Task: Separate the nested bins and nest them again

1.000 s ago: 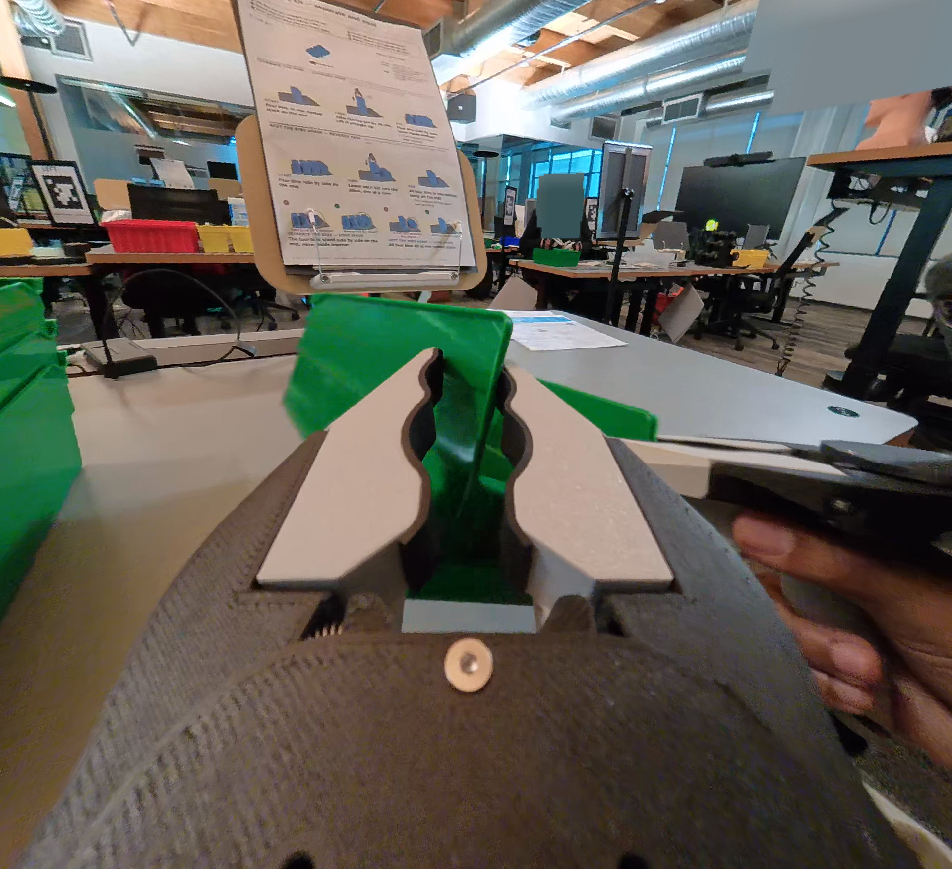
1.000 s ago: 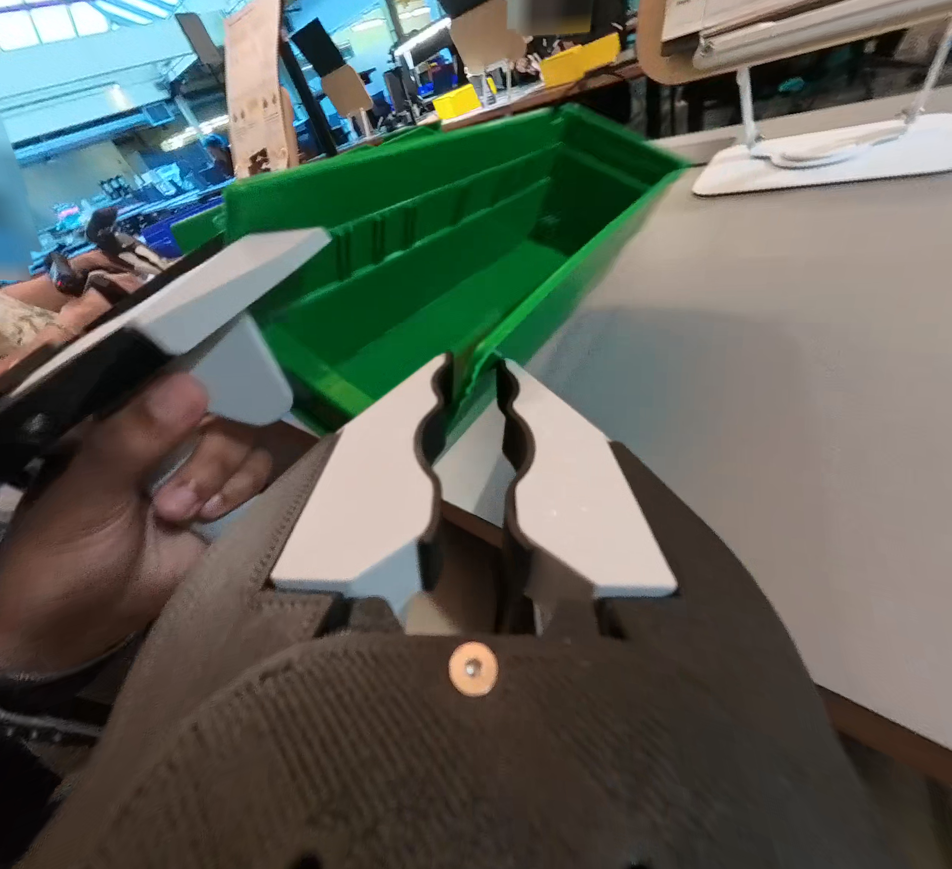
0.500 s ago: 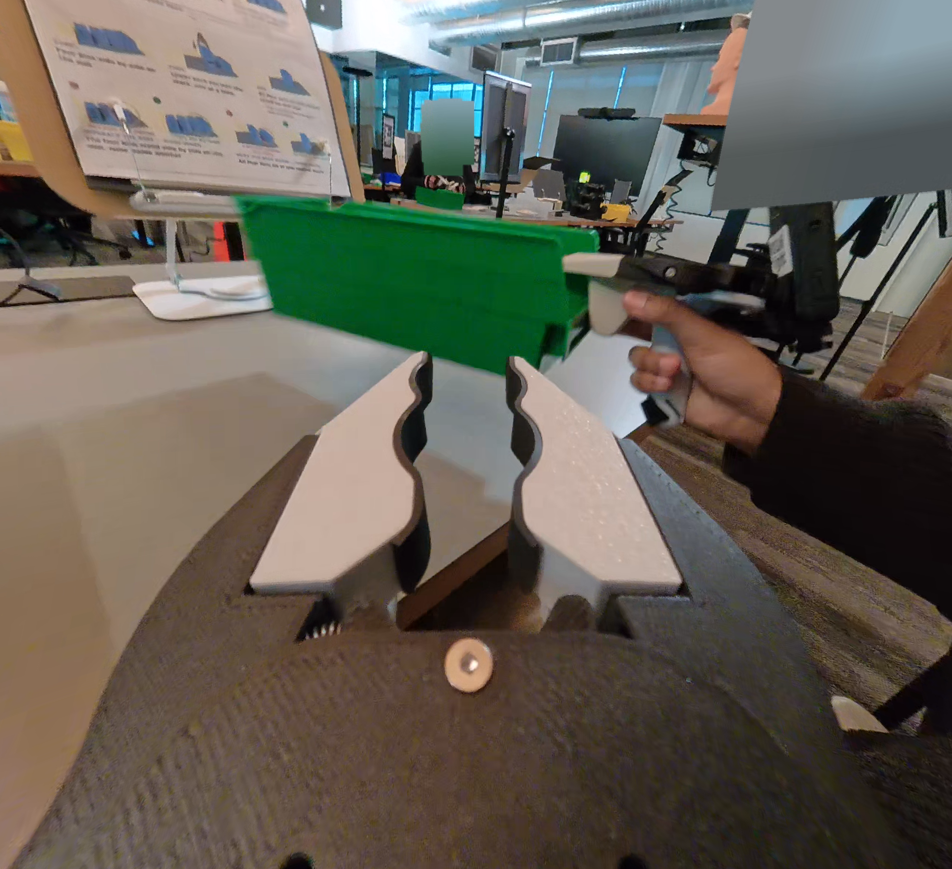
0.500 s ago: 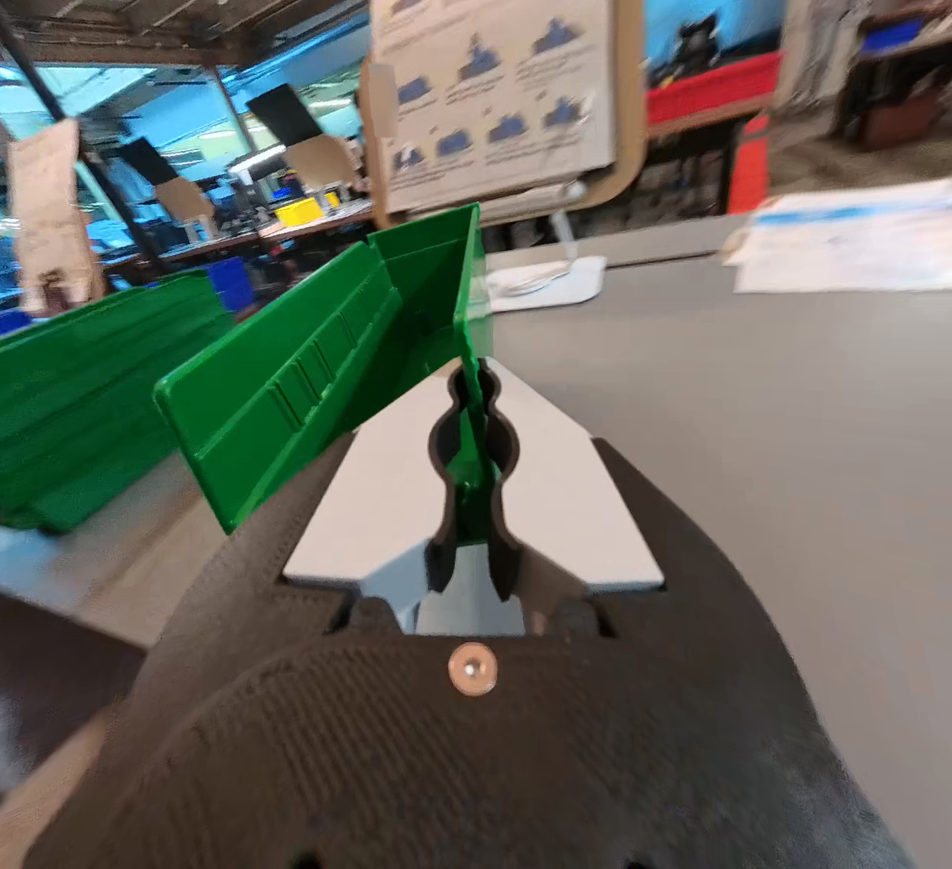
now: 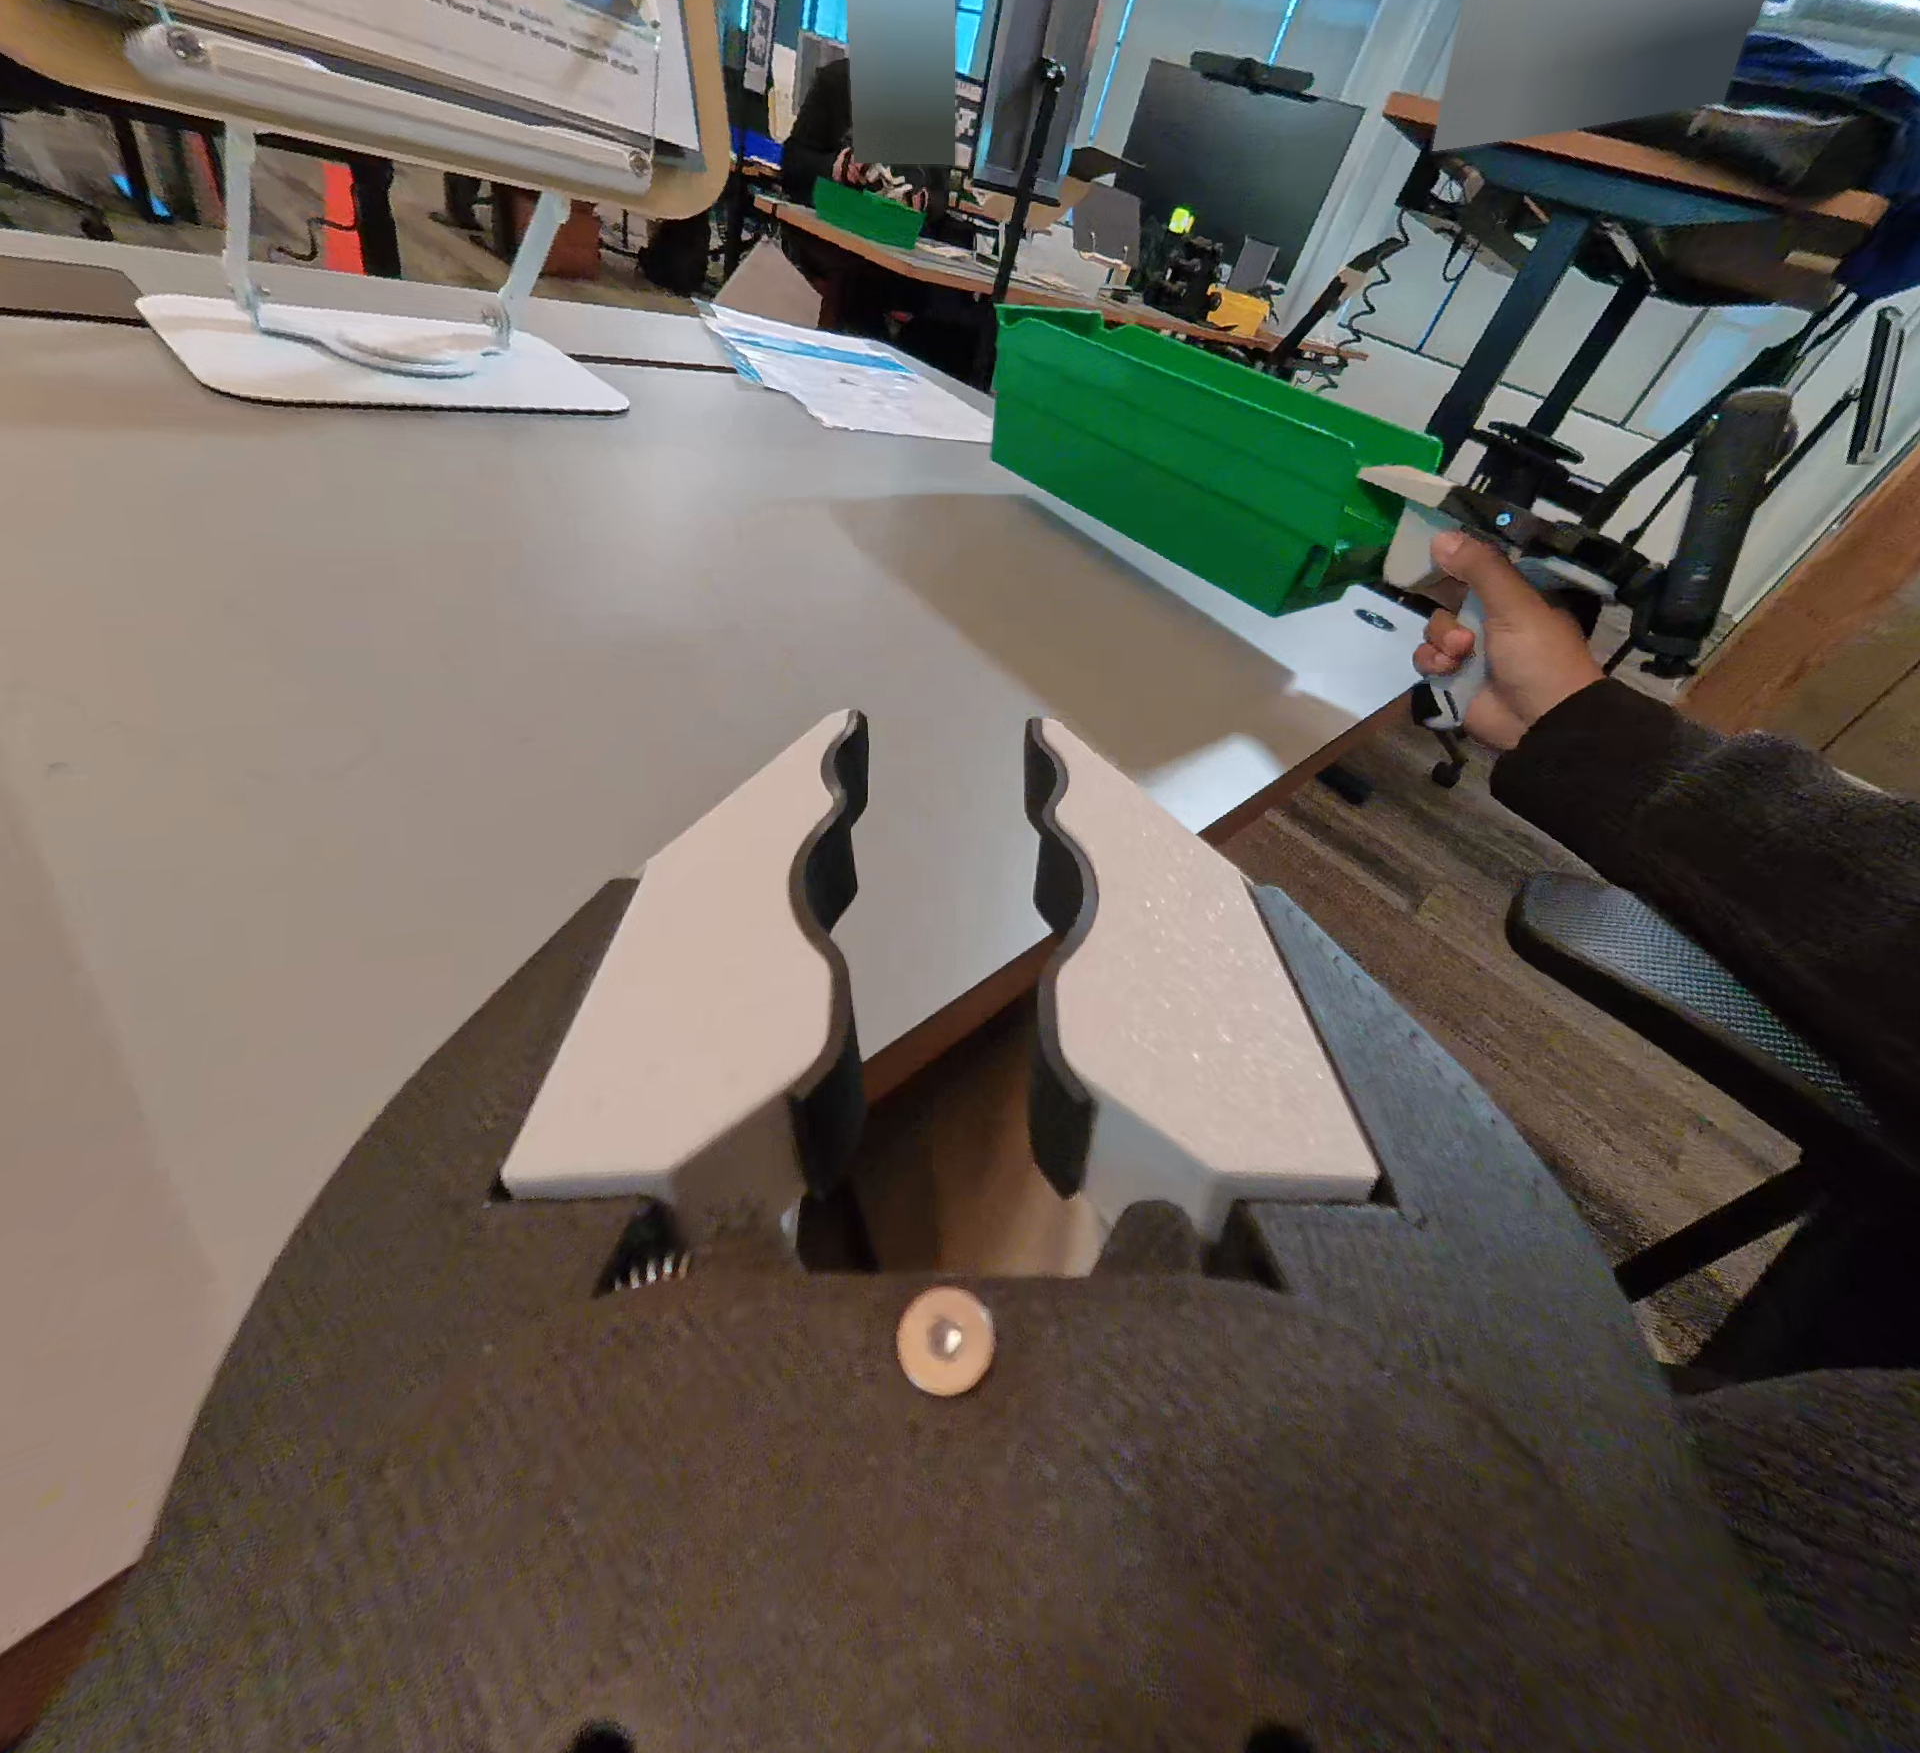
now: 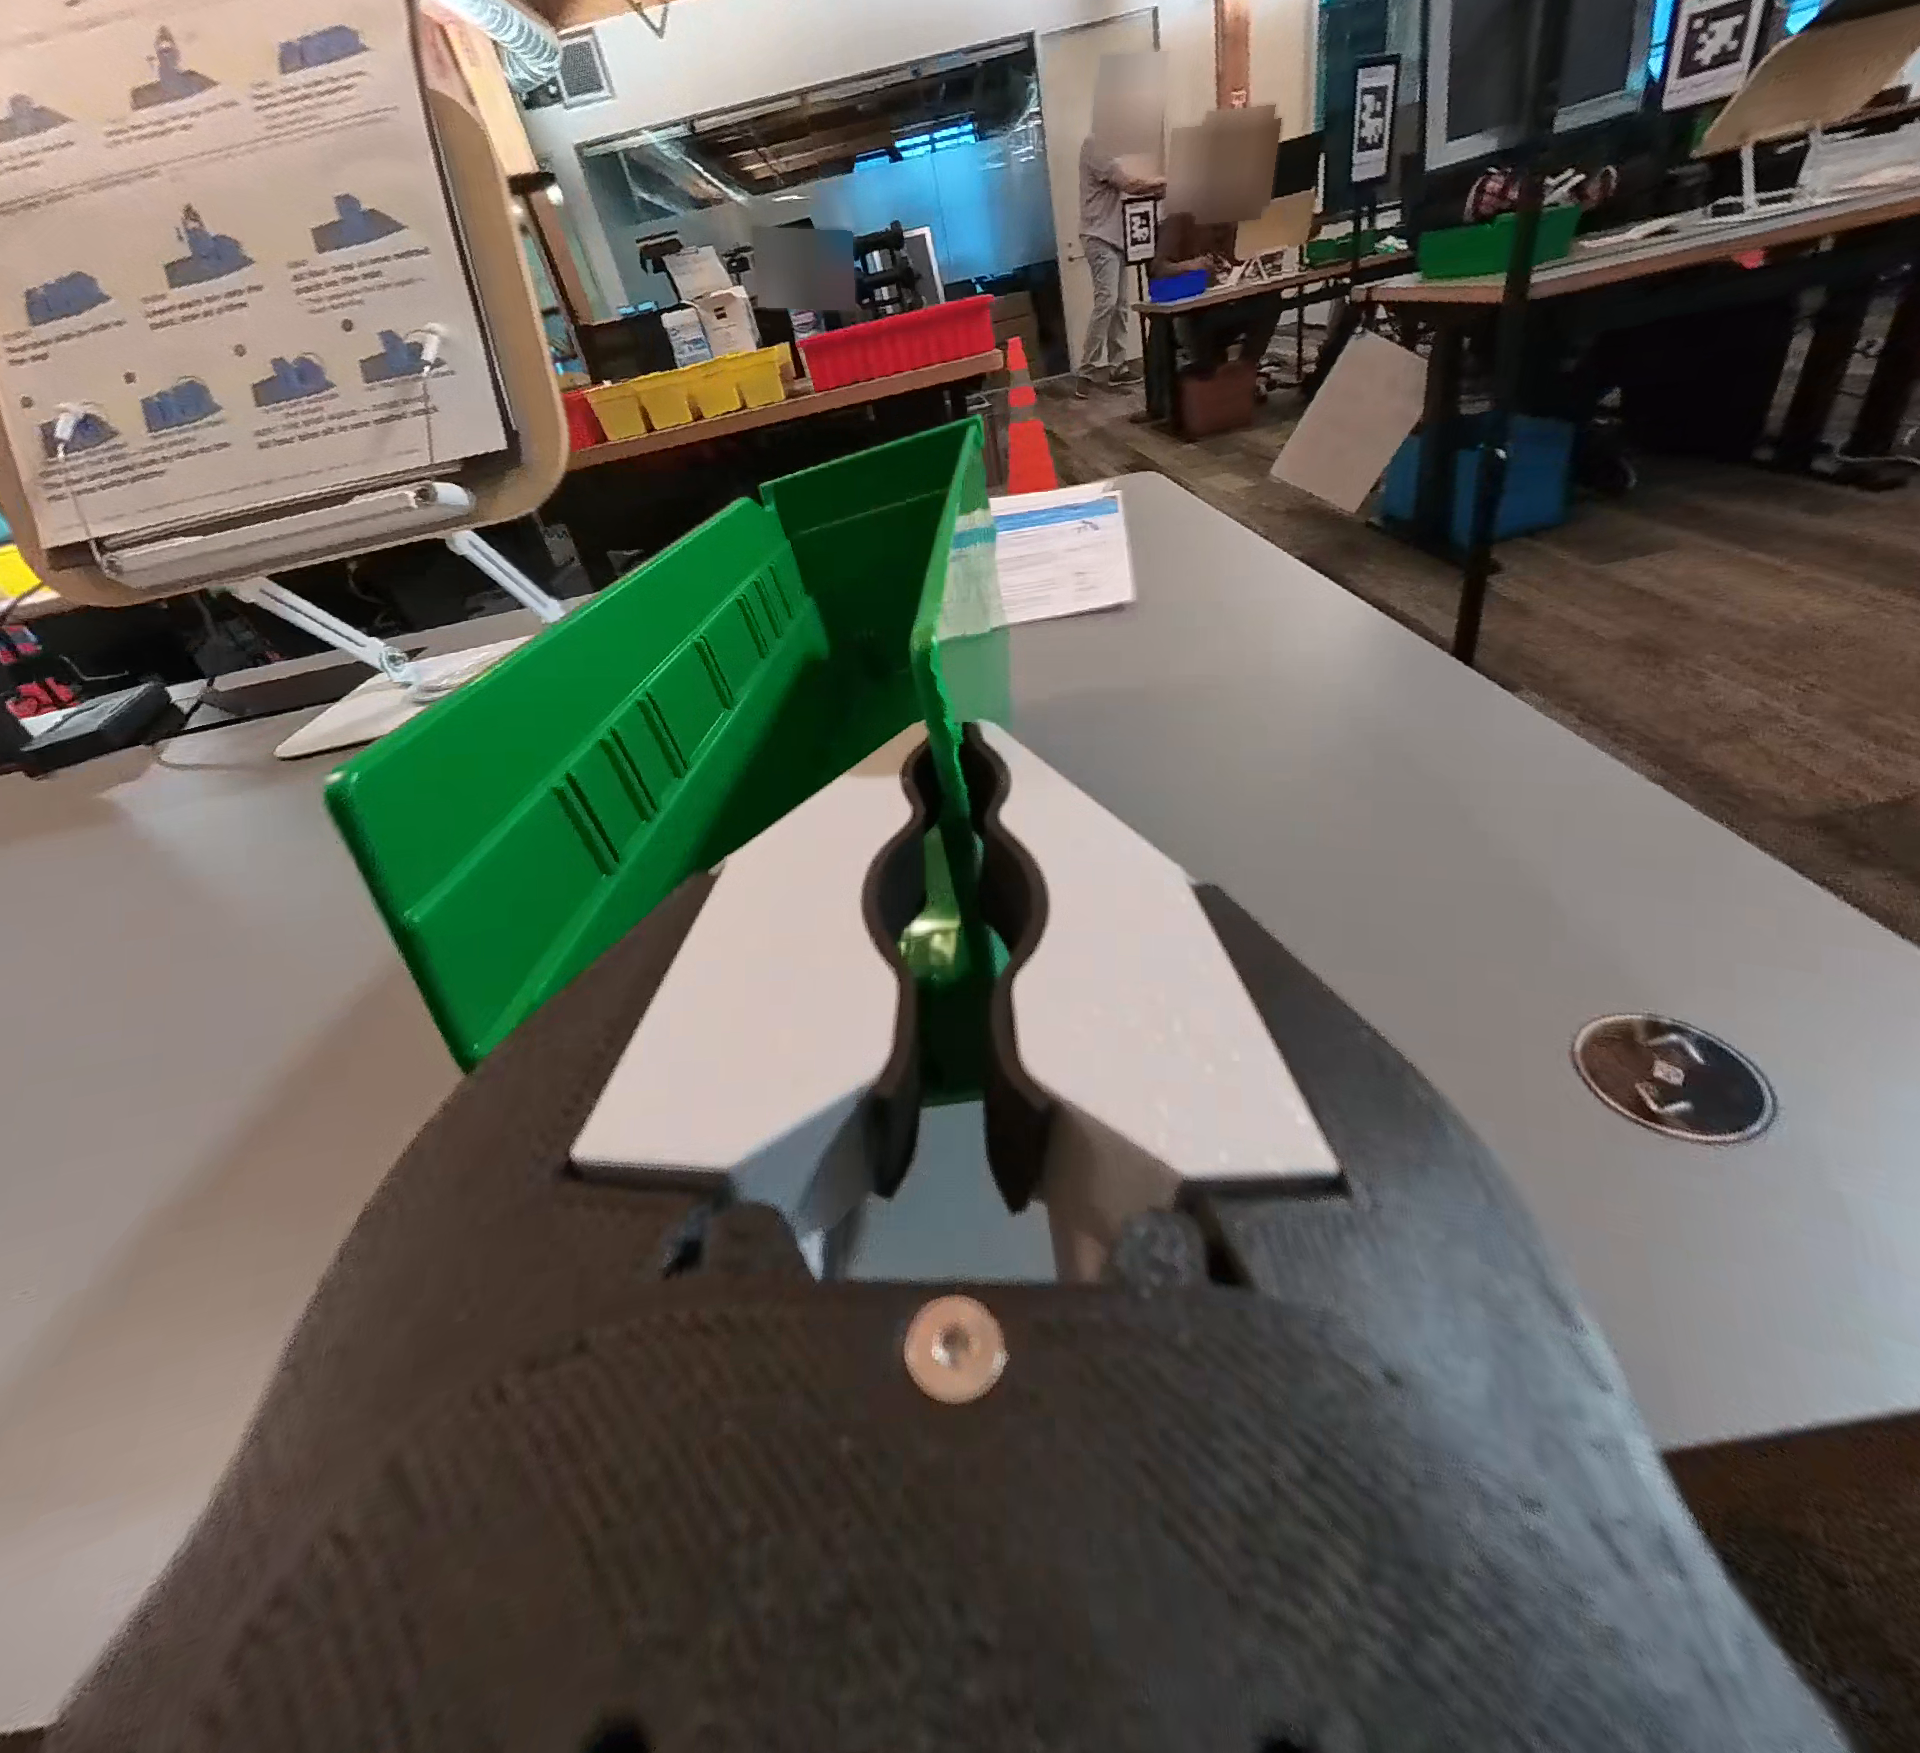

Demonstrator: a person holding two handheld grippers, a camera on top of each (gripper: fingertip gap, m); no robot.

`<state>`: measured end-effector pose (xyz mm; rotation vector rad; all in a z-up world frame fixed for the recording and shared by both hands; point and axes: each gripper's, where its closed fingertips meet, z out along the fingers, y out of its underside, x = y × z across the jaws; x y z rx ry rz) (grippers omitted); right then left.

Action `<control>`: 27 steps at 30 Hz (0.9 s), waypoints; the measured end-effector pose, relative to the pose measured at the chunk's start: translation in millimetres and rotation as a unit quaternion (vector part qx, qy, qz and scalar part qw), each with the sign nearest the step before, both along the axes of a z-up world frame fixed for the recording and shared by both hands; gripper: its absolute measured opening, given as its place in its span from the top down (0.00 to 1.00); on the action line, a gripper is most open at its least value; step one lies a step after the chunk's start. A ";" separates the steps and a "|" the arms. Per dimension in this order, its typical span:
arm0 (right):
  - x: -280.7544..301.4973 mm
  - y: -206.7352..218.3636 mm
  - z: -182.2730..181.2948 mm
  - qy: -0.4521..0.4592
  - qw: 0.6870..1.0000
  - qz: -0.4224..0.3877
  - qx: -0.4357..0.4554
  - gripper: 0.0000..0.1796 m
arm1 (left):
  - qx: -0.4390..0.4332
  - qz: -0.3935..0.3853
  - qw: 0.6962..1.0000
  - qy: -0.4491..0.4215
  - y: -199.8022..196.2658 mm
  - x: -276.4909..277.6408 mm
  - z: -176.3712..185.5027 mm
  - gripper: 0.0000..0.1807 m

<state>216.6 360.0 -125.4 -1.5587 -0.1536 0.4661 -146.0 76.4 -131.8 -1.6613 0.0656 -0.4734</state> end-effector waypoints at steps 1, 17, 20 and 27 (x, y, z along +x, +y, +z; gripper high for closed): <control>2.0 0.9 -1.8 0.003 1.000 -0.002 -0.002 1.00 | -0.002 0.001 1.000 0.000 0.8 -2.2 -1.4 0.85; 0.2 11.0 -23.0 -0.012 1.000 0.013 -0.008 0.99 | -0.018 0.005 1.000 -0.018 2.8 -12.9 -9.2 0.86; 11.1 14.2 -33.1 -0.022 1.000 -0.010 -0.019 0.99 | -0.022 0.004 1.000 -0.014 4.1 -12.0 -11.9 0.86; 27.6 18.0 -25.9 -0.092 0.990 -0.104 0.015 0.92 | -0.024 0.010 0.999 -0.022 7.4 -15.3 -14.5 0.88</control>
